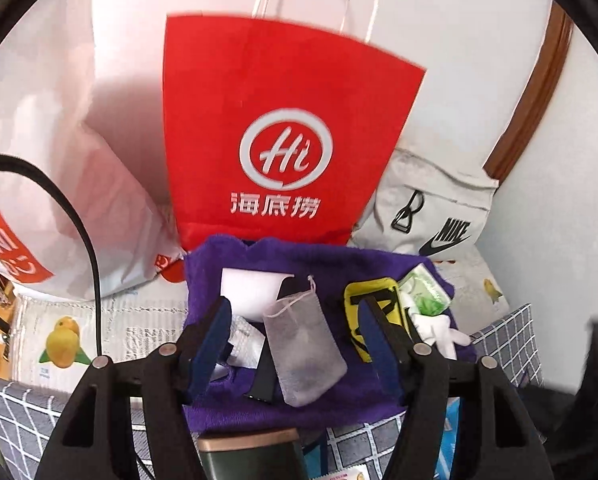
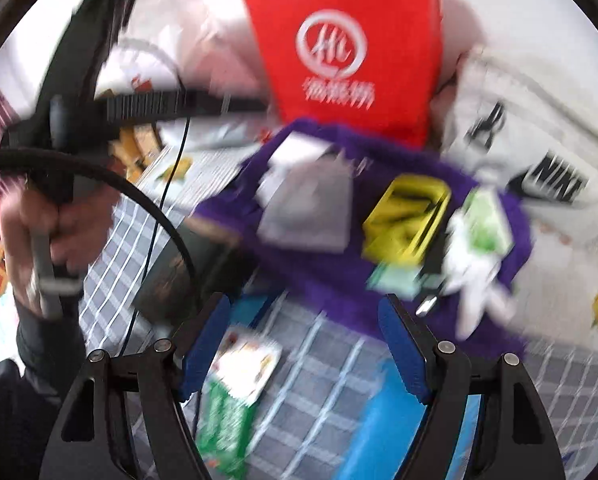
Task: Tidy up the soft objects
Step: 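Move both grippers back over the table toward the green and fruit-print packets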
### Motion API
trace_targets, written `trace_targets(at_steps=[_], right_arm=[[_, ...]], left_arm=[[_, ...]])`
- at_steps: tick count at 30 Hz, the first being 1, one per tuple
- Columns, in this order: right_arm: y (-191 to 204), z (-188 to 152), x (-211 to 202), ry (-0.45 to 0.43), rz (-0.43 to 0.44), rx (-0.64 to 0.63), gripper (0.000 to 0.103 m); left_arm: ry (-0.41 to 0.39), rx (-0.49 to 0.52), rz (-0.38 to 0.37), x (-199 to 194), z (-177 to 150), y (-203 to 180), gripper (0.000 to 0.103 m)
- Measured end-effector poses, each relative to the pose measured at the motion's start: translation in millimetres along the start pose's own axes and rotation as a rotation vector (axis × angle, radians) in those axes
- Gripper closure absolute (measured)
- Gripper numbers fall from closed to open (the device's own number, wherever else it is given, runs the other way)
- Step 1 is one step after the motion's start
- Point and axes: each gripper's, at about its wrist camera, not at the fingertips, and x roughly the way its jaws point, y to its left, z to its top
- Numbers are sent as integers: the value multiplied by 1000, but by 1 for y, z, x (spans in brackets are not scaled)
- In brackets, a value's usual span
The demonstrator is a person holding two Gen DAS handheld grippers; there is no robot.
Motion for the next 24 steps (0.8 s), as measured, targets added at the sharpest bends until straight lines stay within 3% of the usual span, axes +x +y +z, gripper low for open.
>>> trace_targets(at_steps=[6,10,16,24], right_arm=[[35,-37,14,84,34,1,26],[49,-53,29,119,39,16,26],[60,-66,61,152,-1,16,26],[79,-80,92,180,-88,-42,24]], left_arm=[[-73,17,6,-45,-2,-11,37],[-118,43,26,-78,-10,-19,32],[-121,84,79,-117,-39,-15,32],[-78,44,212,-143,-91,36,32]])
